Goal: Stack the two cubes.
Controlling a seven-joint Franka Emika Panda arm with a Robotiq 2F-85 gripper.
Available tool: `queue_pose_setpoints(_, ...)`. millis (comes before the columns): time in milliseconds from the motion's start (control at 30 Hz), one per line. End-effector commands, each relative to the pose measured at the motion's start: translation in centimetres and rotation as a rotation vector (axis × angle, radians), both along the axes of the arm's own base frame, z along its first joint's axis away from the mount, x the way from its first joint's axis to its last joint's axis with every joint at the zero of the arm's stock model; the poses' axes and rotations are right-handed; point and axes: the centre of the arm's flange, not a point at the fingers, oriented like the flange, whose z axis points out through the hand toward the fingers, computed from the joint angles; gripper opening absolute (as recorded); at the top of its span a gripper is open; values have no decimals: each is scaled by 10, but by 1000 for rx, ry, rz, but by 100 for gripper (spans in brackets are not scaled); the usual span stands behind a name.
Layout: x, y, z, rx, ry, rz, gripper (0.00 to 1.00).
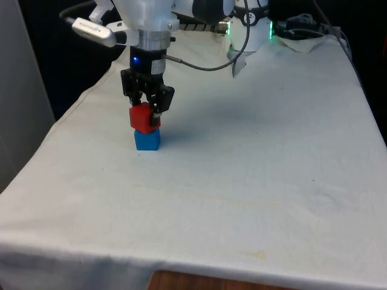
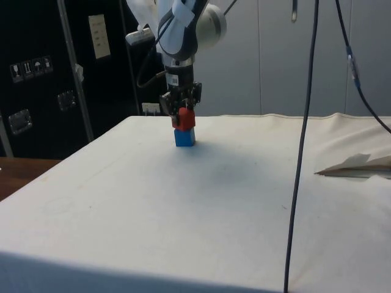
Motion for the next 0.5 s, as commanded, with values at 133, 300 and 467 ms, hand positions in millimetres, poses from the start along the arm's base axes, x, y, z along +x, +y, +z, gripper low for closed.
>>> queue_pose_setpoints(133, 0, 0, 0, 1, -1, -5, 1)
queue_pose_setpoints(300, 0, 2, -1, 0, -4, -7, 1)
queue_pose_setpoints(467, 0, 1, 0, 0, -2, -7, 16)
